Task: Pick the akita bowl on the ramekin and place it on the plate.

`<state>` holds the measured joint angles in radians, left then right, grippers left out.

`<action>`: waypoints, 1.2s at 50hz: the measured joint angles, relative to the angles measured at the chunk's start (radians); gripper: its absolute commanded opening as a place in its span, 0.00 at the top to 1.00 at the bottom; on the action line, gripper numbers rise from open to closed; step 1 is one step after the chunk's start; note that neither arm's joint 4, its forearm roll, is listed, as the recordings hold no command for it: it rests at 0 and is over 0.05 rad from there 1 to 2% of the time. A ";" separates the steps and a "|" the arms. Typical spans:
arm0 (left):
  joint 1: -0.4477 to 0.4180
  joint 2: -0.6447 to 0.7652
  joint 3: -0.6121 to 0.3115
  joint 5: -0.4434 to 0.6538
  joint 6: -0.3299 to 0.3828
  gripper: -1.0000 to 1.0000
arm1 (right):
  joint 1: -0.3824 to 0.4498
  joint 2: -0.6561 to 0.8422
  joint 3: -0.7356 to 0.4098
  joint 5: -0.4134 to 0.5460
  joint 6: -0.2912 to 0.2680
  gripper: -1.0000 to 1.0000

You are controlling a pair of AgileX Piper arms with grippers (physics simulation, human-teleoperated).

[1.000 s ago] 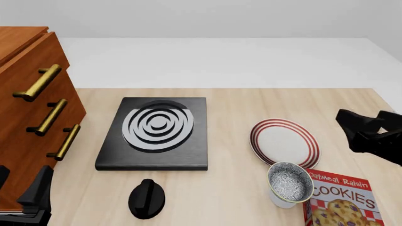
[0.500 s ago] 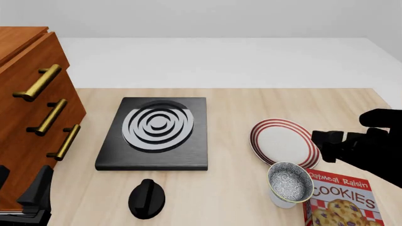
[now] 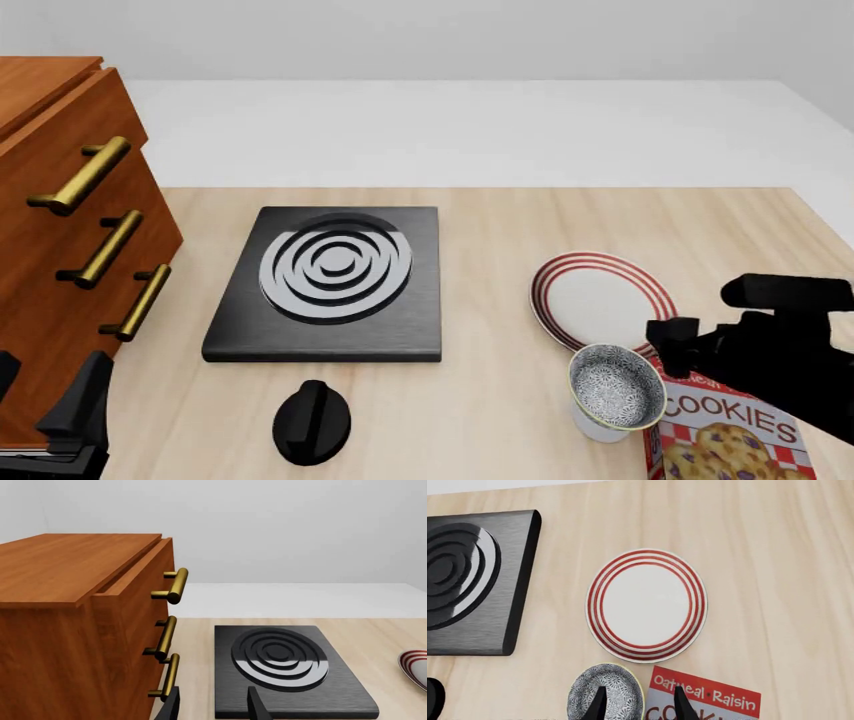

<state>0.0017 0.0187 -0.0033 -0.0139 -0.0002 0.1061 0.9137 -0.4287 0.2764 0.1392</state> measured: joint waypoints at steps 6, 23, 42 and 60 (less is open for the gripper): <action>0.000 0.002 0.001 -0.002 0.000 0.00 | 0.000 0.050 0.037 -0.053 0.009 0.00; 0.000 0.007 0.001 -0.008 0.000 0.00 | 0.020 0.158 0.090 -0.145 0.043 0.00; 0.001 0.009 0.000 -0.009 0.000 0.00 | 0.051 0.241 0.137 -0.223 0.081 0.00; 0.001 0.005 0.000 -0.005 0.000 0.00 | 0.064 0.266 0.157 -0.268 0.099 0.00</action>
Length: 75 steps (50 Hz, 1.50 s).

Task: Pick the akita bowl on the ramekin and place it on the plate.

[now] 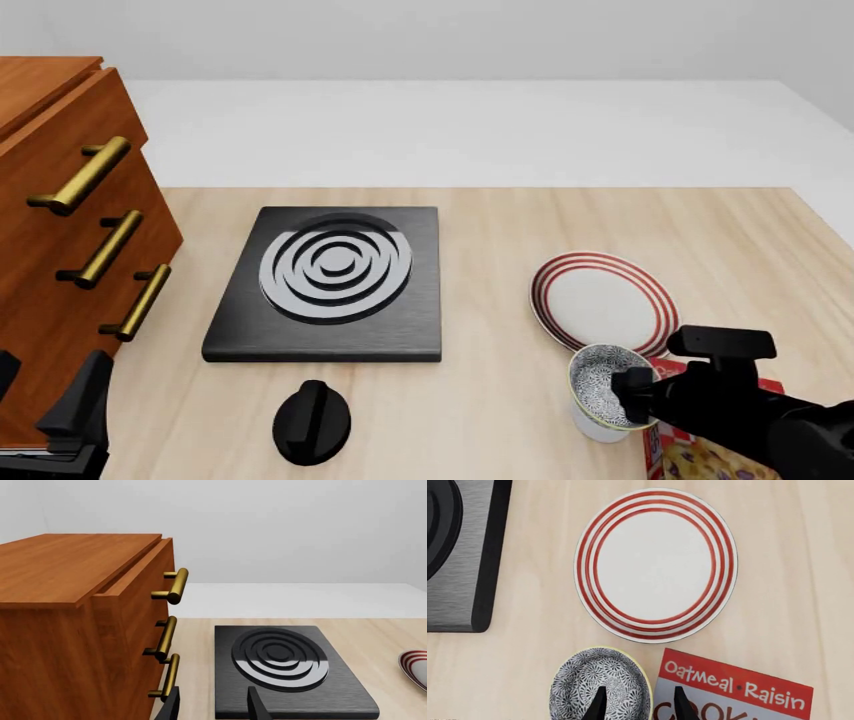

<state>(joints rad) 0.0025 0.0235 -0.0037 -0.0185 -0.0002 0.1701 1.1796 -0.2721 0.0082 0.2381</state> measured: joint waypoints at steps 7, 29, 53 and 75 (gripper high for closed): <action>0.000 0.001 0.001 -0.001 0.000 0.00 | 0.002 0.003 0.004 -0.012 0.004 0.00; 0.000 0.004 0.002 -0.006 0.000 0.00 | 0.004 0.021 -0.002 -0.018 -0.010 1.00; 0.001 0.007 0.002 -0.009 0.000 0.00 | -0.011 -0.072 -0.051 0.097 -0.027 1.00; 0.001 0.007 0.001 -0.007 0.000 0.00 | -0.043 -0.263 -0.240 0.331 -0.064 1.00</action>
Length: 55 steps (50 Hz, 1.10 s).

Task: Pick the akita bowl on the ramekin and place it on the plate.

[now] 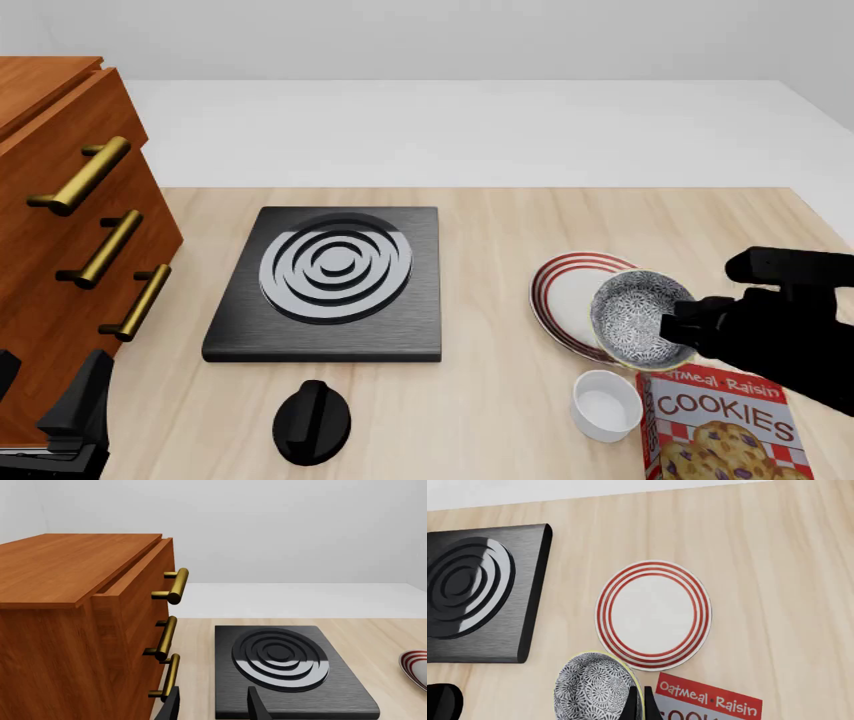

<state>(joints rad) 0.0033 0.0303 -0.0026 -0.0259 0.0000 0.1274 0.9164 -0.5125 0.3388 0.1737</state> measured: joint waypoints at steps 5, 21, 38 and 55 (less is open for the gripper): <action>0.000 0.001 0.000 -0.001 0.000 0.00 | -0.014 -0.012 -0.066 0.033 -0.012 1.00; 0.000 0.000 0.000 0.000 0.000 0.00 | -0.046 0.106 -0.238 0.000 -0.014 1.00; 0.000 -0.001 0.000 0.000 0.000 0.00 | -0.066 0.310 -0.294 -0.128 0.040 1.00; 0.000 -0.002 0.000 0.002 0.000 0.00 | -0.102 0.484 -0.334 -0.221 0.052 1.00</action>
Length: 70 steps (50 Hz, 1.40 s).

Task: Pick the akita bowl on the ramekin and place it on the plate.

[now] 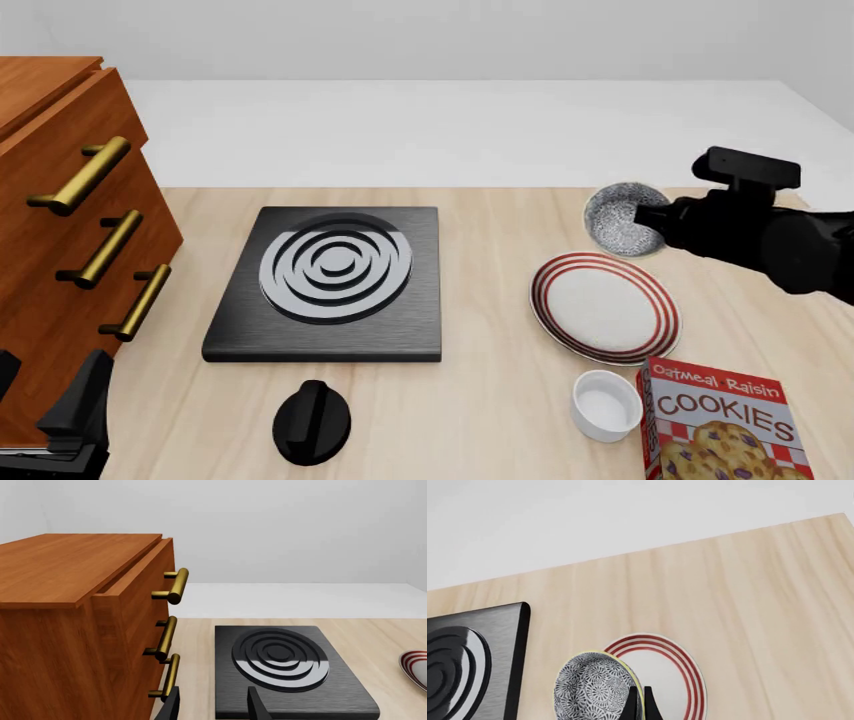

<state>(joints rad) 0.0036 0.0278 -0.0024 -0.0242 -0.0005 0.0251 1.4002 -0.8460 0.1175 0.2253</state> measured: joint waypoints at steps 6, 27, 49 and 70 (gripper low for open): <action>0.000 0.000 0.000 0.000 0.000 0.00 | -0.015 0.058 -0.005 -0.031 0.002 1.00; 0.000 0.006 0.000 -0.005 0.000 0.00 | -0.038 0.217 0.014 -0.131 0.007 1.00; 0.000 0.004 -0.001 -0.002 0.000 0.00 | -0.030 0.301 0.045 -0.194 0.003 1.00; 0.000 0.005 0.000 -0.004 0.001 0.00 | -0.031 0.346 0.080 -0.239 0.003 1.00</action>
<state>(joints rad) 0.0041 0.0328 -0.0026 -0.0285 0.0001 -0.0060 1.7461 -0.7664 -0.1219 0.2284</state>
